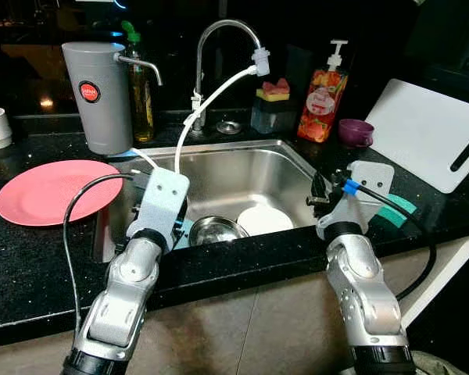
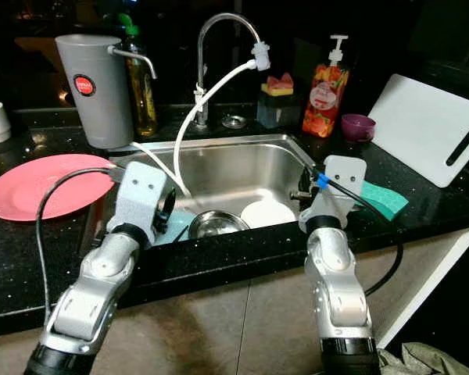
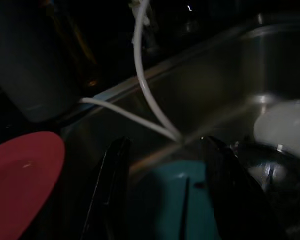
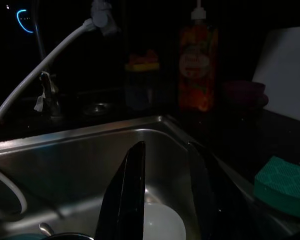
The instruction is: Kitchen organization
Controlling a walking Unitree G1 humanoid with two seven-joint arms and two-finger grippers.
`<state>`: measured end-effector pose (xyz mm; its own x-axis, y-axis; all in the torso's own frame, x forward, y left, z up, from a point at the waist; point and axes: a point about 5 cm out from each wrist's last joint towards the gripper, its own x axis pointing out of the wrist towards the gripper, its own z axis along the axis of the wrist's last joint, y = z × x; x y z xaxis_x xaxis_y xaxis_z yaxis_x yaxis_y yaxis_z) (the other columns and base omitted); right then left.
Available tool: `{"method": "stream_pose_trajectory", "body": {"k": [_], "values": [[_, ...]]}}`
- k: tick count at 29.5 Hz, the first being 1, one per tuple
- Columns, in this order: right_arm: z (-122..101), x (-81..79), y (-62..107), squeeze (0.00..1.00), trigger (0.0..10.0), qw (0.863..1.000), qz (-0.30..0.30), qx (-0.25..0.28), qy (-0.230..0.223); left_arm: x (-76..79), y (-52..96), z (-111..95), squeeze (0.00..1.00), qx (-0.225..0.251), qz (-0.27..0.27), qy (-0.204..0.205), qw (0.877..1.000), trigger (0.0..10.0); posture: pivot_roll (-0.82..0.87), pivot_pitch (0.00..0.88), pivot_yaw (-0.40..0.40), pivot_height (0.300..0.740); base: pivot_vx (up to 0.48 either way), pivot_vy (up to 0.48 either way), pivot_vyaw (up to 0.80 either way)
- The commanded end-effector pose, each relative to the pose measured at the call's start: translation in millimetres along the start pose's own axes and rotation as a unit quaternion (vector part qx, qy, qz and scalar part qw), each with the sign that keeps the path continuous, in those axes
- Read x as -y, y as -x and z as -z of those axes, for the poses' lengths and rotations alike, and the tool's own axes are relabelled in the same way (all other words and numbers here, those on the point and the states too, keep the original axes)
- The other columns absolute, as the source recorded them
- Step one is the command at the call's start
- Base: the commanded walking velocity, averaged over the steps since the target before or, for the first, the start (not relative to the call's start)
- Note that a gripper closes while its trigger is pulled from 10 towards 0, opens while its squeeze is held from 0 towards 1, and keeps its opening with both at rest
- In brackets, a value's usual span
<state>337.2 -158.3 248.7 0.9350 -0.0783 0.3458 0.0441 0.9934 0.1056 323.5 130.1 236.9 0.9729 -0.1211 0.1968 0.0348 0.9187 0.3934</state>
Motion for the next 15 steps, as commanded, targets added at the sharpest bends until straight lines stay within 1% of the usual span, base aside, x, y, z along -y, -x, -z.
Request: {"method": "stream_pose_trajectory", "body": {"k": [1, 3, 4, 5, 6, 7, 8, 9, 10, 11, 12, 13, 15], "values": [[1.6, 8.0, -2.5, 0.00, 10.0, 1.000, 0.014, -0.004, 0.001, -3.7, 0.6, -4.5, 0.00, 0.003, 0.015, -0.043, 0.999, 10.0, 0.11, 0.099, -0.089, 0.740, 0.000, 0.000, 0.00], [-0.8, 11.1, -4.3, 0.00, 10.0, 1.000, 0.020, 0.000, 0.001, -13.4, 1.7, -8.4, 0.00, 0.014, 0.022, -0.096, 0.995, 10.0, 0.11, 0.092, -0.091, 0.740, 0.000, 0.000, 0.00], [-2.4, 11.9, -5.2, 0.00, 10.0, 1.000, 0.022, 0.003, -0.001, -22.2, 1.7, -9.3, 0.00, 0.015, 0.026, -0.137, 0.990, 10.0, 0.13, 0.088, -0.108, 0.740, 0.000, 0.000, 0.00], [-3.5, 12.2, -5.7, 0.00, 10.0, 1.000, 0.023, 0.004, -0.001, -28.3, 1.7, -9.8, 0.00, 0.013, 0.028, -0.163, 0.986, 10.0, 0.13, 0.086, -0.113, 0.740, 0.000, 0.000, 0.00], [-3.5, 12.2, -5.7, 0.00, 10.0, 1.000, 0.023, 0.004, -0.001, -28.3, 1.7, -9.8, 0.00, 0.013, 0.028, -0.163, 0.986, 10.0, 0.13, 0.086, -0.113, 0.740, 0.000, 0.000, 0.00], [-3.9, 11.6, -6.7, 0.00, 10.0, 1.000, 0.019, 0.005, -0.002, -39.0, 2.3, -8.4, 0.00, -0.001, 0.034, -0.189, 0.981, 10.0, 0.14, 0.081, -0.126, 0.740, 0.000, 0.000, 0.00], [-3.6, 9.2, -8.7, 0.00, 10.0, 1.000, 0.010, 0.004, -0.001, -58.2, 4.5, -6.0, 0.00, -0.032, 0.030, -0.218, 0.975, 10.0, 0.15, 0.078, -0.132, 0.740, 0.000, 0.000, 0.00], [-3.6, 9.2, -8.7, 0.00, 10.0, 1.000, 0.010, 0.004, -0.001, -58.2, 4.5, -6.0, 0.00, -0.032, 0.030, -0.218, 0.975, 10.0, 0.15, 0.078, -0.132, 0.740, 0.000, 0.000, 0.00], [-4.0, 7.6, -10.4, 0.00, 10.0, 1.000, 0.005, 0.004, 0.001, -68.9, 5.7, -5.2, 0.00, -0.050, 0.023, -0.227, 0.972, 10.0, 0.15, 0.083, -0.130, 0.740, 0.000, 0.000, 0.00], [-5.9, 5.7, -13.2, 0.00, 10.0, 1.000, -0.001, 0.006, 0.001, -78.8, 6.4, -4.8, 0.00, -0.067, 0.019, -0.255, 0.964, 10.0, 0.15, 0.093, -0.130, 0.740, 0.000, 0.000, 0.00], [-7.4, 4.3, -15.0, 0.00, 10.0, 1.000, -0.004, 0.008, 0.000, -85.2, 7.0, -4.8, 0.00, -0.078, 0.017, -0.274, 0.958, 10.0, 0.15, 0.095, -0.130, 0.740, 0.000, 0.000, 0.00], [-7.4, 4.3, -15.0, 0.00, 10.0, 1.000, -0.004, 0.008, 0.000, -85.2, 7.0, -4.8, 0.00, -0.078, 0.017, -0.274, 0.958, 10.0, 0.15, 0.095, -0.130, 0.740, 0.000, 0.000, 0.00], [-9.7, 1.0, -17.2, 0.00, 10.0, 1.000, -0.008, 0.013, -0.004, -92.2, 7.7, -1.5, 0.00, -0.108, 0.028, -0.300, 0.948, 10.0, 0.17, 0.103, -0.124, 0.740, 0.000, 0.000, 0.00]]}}
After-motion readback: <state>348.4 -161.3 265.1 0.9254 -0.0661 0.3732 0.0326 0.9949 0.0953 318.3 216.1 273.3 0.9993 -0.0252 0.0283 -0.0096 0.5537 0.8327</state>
